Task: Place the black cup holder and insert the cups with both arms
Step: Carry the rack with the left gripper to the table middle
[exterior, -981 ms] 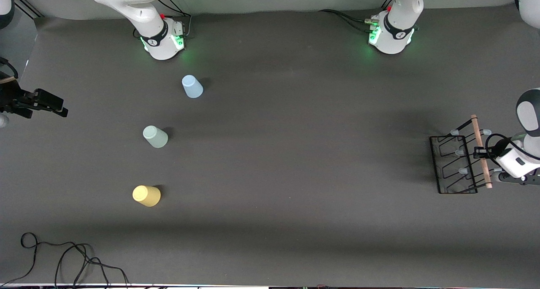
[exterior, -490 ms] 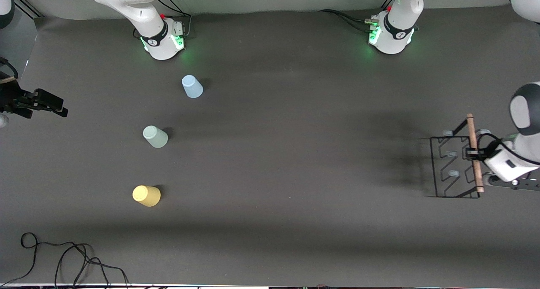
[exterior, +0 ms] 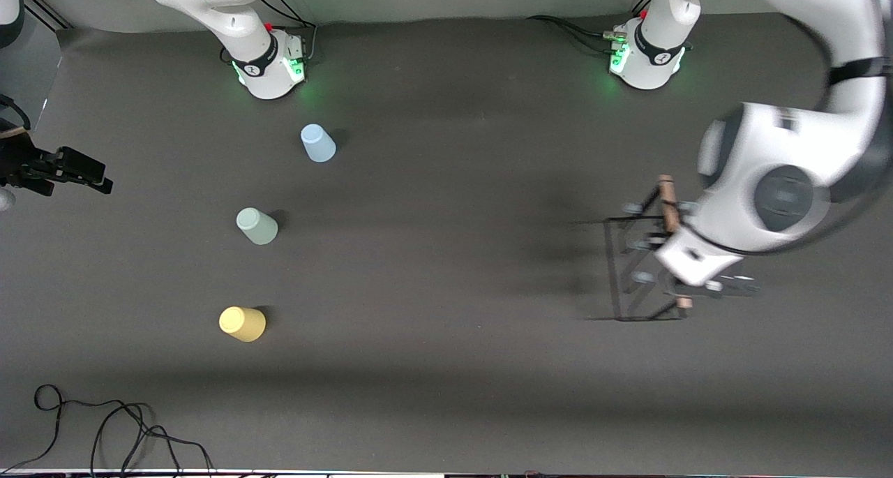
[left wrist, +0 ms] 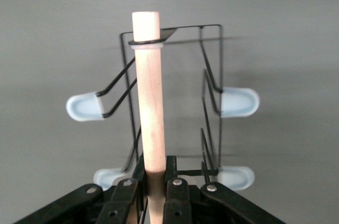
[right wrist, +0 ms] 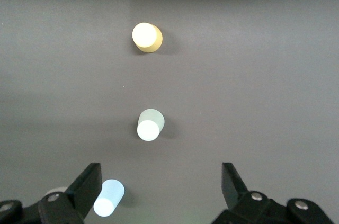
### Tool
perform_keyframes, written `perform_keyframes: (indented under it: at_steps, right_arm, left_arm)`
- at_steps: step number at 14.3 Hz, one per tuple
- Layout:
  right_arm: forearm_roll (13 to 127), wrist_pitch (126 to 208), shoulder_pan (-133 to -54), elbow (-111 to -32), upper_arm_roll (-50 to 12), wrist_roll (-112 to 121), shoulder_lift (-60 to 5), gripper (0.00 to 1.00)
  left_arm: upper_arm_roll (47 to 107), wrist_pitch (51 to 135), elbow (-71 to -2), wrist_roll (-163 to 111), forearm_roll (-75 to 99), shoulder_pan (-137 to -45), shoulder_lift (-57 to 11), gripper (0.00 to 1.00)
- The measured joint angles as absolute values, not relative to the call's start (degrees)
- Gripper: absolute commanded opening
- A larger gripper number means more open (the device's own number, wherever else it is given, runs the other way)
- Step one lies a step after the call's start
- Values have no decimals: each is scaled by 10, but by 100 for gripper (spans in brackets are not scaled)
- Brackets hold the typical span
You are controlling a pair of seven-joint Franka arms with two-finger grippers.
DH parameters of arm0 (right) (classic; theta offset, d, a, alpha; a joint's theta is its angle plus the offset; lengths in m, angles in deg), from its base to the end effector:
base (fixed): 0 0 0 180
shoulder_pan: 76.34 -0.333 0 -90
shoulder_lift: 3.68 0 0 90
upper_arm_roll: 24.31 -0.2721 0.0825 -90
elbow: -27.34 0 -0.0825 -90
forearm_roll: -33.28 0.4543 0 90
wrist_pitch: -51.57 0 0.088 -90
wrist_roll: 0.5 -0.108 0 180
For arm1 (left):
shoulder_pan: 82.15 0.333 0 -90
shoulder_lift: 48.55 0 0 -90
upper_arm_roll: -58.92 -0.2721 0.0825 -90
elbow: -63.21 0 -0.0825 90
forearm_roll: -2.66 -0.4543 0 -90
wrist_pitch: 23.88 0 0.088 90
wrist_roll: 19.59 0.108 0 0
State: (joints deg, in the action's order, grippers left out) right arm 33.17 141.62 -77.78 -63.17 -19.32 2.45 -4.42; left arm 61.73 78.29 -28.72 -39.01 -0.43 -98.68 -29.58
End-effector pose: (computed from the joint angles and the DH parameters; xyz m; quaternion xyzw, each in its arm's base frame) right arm 0.6265 -0.0388 0.5668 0.9999 -0.0052 -0.0105 0.0009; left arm 0.6542 -0.2223 0.3587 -0.9969 0.0063 0.0657 0.0420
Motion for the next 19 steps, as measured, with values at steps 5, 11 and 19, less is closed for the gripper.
perform_keyframes:
  at_steps: [5, 11, 19]
  right_arm:
    - [332, 1416, -778, -632, -193, 25, -44, 100]
    - [332, 1416, -781, -632, -194, 25, -45, 100]
    - [332, 1419, -786, -647, -194, 25, -41, 100]
  left_arm:
    - [622, 789, -229, -591, 28, -1138, -250, 0]
    - [649, 833, -137, -657, 117, -1206, -145, 0]
    - [692, 910, -127, -659, 117, -1237, -93, 34]
